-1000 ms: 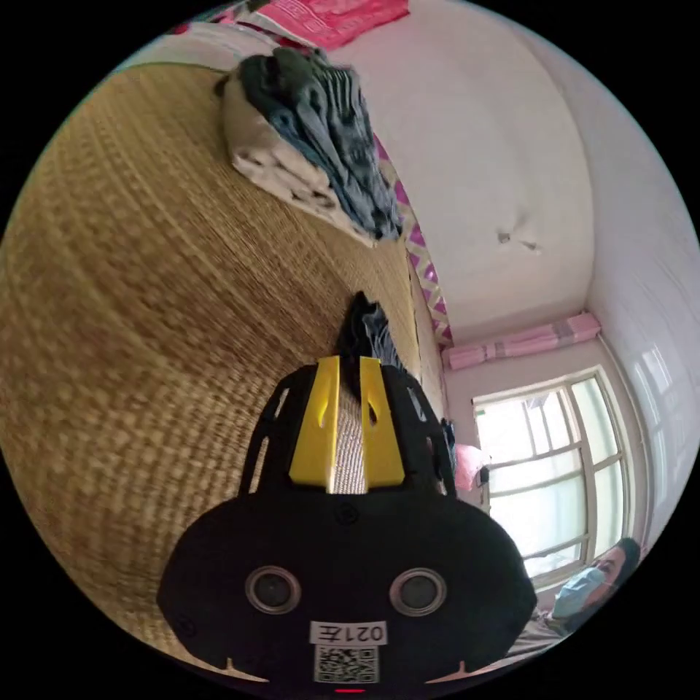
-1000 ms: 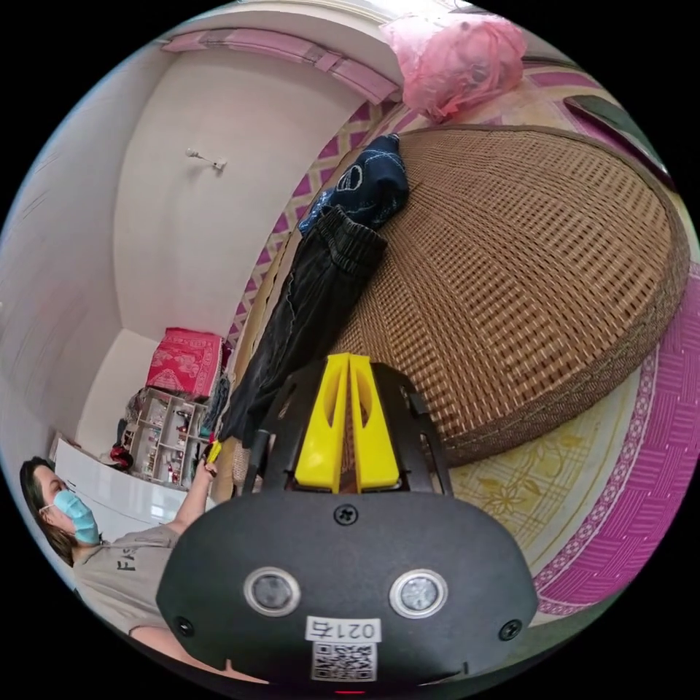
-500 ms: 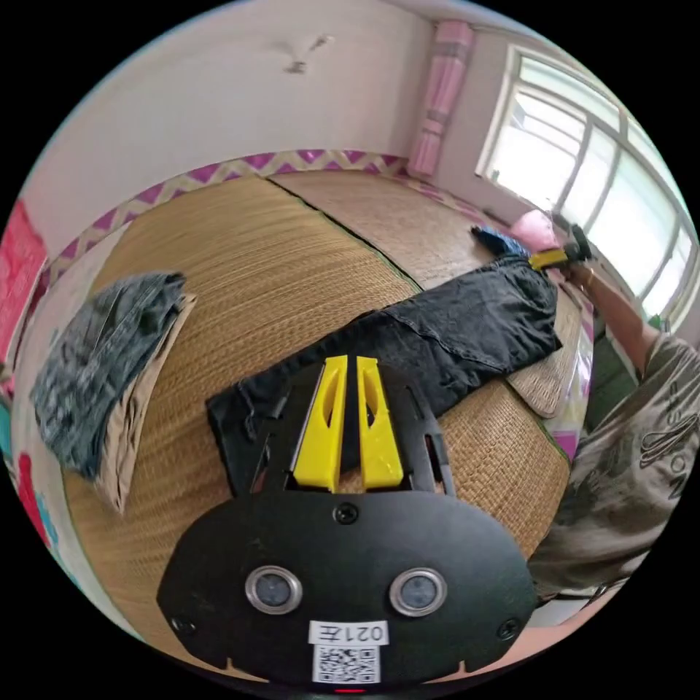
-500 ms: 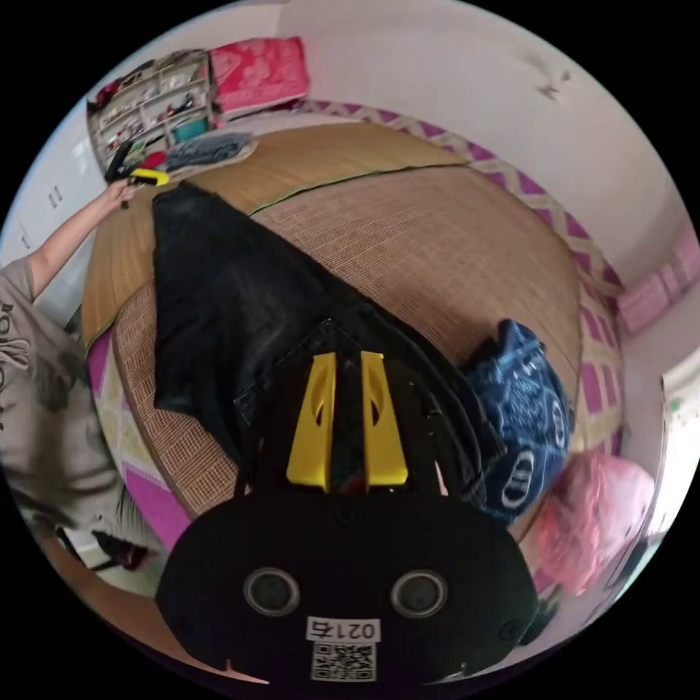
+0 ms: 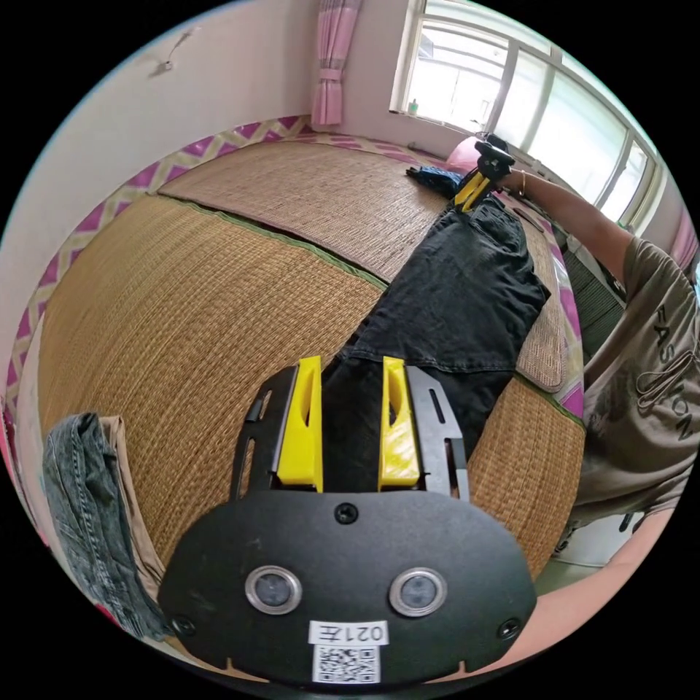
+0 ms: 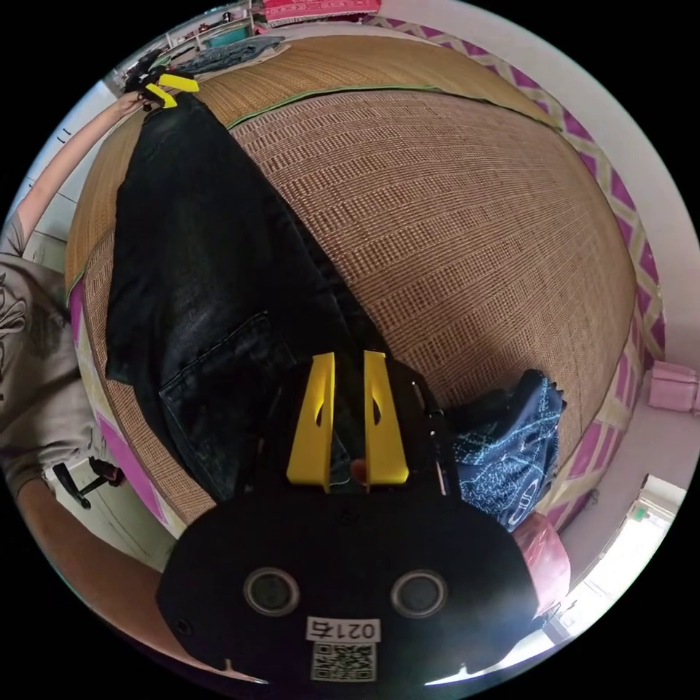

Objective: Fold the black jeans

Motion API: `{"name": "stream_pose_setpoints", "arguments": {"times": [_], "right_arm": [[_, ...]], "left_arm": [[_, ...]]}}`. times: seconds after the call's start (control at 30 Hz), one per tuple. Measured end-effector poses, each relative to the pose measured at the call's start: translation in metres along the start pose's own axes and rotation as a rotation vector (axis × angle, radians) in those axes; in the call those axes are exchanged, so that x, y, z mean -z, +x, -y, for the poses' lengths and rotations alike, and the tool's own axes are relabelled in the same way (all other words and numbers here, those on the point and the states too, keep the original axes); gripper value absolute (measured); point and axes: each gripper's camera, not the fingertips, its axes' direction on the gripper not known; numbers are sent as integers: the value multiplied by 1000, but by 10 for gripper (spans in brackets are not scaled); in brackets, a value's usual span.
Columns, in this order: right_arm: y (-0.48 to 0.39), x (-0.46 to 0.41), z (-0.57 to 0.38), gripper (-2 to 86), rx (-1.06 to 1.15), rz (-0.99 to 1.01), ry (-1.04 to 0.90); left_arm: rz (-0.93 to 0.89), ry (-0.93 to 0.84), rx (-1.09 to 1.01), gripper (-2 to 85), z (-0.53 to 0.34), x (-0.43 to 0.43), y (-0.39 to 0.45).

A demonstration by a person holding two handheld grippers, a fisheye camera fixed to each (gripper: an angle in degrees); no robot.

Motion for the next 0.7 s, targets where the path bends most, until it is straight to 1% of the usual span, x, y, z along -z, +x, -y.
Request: {"name": "stream_pose_setpoints", "arguments": {"times": [0.17, 0.4, 0.47, 0.57, 0.7], "right_arm": [[4, 29, -3, 15, 32, -4, 28], [-4, 96, -63, 2, 43, 1, 246], [-6, 107, -79, 1, 30, 1, 284], [-11, 117, -100, 1, 22, -6, 315], [-11, 120, -118, 0, 11, -24, 321]], "left_arm": [[-38, -53, -27, 116, 25, -24, 4], [-59, -116, -56, 98, 50, -41, 8], [-14, -135, -85, 72, 54, -37, 20], [47, -100, -118, 53, 50, -18, 37], [80, -76, -118, 25, 43, 1, 47]]}}
